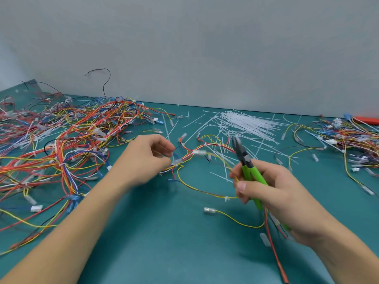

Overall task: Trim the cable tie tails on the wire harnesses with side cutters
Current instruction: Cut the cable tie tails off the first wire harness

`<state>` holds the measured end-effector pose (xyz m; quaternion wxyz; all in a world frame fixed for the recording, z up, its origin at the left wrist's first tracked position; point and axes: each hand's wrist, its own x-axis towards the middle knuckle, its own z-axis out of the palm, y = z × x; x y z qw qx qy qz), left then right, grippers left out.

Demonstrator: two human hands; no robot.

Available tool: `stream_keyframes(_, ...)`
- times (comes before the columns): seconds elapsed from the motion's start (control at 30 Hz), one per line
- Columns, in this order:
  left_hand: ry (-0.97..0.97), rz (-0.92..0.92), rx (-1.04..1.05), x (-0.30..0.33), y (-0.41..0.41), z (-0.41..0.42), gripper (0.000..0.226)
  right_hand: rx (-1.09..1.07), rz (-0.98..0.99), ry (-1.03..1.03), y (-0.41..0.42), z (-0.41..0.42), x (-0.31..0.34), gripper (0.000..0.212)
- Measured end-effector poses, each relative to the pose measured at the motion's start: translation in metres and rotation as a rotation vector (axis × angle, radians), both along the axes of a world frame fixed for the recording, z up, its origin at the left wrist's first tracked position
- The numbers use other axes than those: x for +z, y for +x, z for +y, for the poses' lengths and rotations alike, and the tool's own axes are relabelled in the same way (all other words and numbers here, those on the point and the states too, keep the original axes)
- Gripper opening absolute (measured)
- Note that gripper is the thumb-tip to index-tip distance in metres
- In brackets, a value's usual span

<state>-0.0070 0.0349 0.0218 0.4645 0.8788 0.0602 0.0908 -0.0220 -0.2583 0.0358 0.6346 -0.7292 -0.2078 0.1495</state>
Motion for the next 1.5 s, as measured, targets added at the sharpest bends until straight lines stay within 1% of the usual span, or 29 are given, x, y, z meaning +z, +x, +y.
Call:
stream_keyframes(0.07,0.127,0.021,-0.016,-0.006,0.0,-0.004,0.021,0.126,0.001,-0.08,-0.002,-0.001,0.002,0.017)
stream_keyframes(0.13,0.26,-0.033,0.037,-0.01,0.001,-0.009,0.024,0.249,0.013,-0.164,-0.005,-0.001,0.005,0.015)
stream_keyframes(0.17,0.293,-0.055,0.057,-0.011,0.001,-0.01,0.027,0.299,0.018,-0.206,-0.007,-0.001,0.006,0.015)
stream_keyframes(0.27,0.261,-0.065,0.064,-0.013,0.003,-0.009,0.032,0.344,0.019,-0.322,-0.008,-0.001,0.007,0.017)
stream_keyframes(0.37,0.207,-0.098,0.074,-0.017,0.006,-0.011,0.031,0.273,-0.046,-0.368,-0.007,-0.001,0.004,0.026)
stream_keyframes(0.57,0.001,-0.271,0.099,-0.008,0.005,-0.013,0.031,0.021,-0.049,-0.178,-0.002,0.003,-0.001,0.019)
stream_keyframes(0.67,-0.047,-0.351,0.046,-0.005,0.002,-0.02,0.034,-0.086,-0.094,-0.111,-0.001,0.009,-0.004,0.016)
stream_keyframes(0.73,-0.059,-0.403,-0.035,-0.002,-0.001,-0.027,0.036,-0.172,-0.205,-0.136,-0.002,0.014,-0.009,0.011)
stream_keyframes(0.8,-0.044,-0.448,-0.121,0.0,-0.004,-0.033,0.04,-0.252,-0.342,-0.179,-0.003,0.018,-0.013,0.012)
stream_keyframes(0.83,-0.023,-0.467,-0.159,0.002,-0.006,-0.036,0.042,-0.28,-0.373,-0.158,-0.004,0.02,-0.014,0.012)
stream_keyframes(0.9,0.012,-0.49,-0.225,0.002,-0.009,-0.041,0.041,-0.305,-0.4,-0.103,-0.004,0.024,-0.014,0.016)
stream_keyframes(1.0,0.025,-0.485,-0.308,0.001,-0.013,-0.05,0.038,-0.28,-0.472,-0.107,-0.003,0.03,-0.016,0.024)
stream_keyframes(1.13,0.121,-0.491,-0.396,0.001,-0.016,-0.062,0.048,-0.248,-0.505,-0.072,-0.002,0.035,-0.018,0.027)
stream_keyframes(1.23,0.21,-0.511,-0.429,-0.001,-0.018,-0.072,0.043,-0.263,-0.511,-0.056,0.0,0.036,-0.02,0.027)
stream_keyframes(1.3,0.202,-0.522,-0.435,-0.004,-0.02,-0.079,0.039,-0.297,-0.5,-0.036,0.001,0.034,-0.021,0.026)
stream_keyframes(1.37,0.156,-0.51,-0.405,-0.008,-0.021,-0.082,0.042,-0.318,-0.479,-0.024,0.002,0.033,-0.022,0.025)
stream_keyframes(1.43,0.077,-0.461,-0.34,-0.009,-0.019,-0.08,0.042,-0.324,-0.428,0.002,0.005,0.031,-0.023,0.027)
stream_keyframes(1.5,0.033,-0.413,-0.257,-0.008,-0.018,-0.074,0.035,-0.345,-0.351,0.049,0.01,0.029,-0.022,0.026)
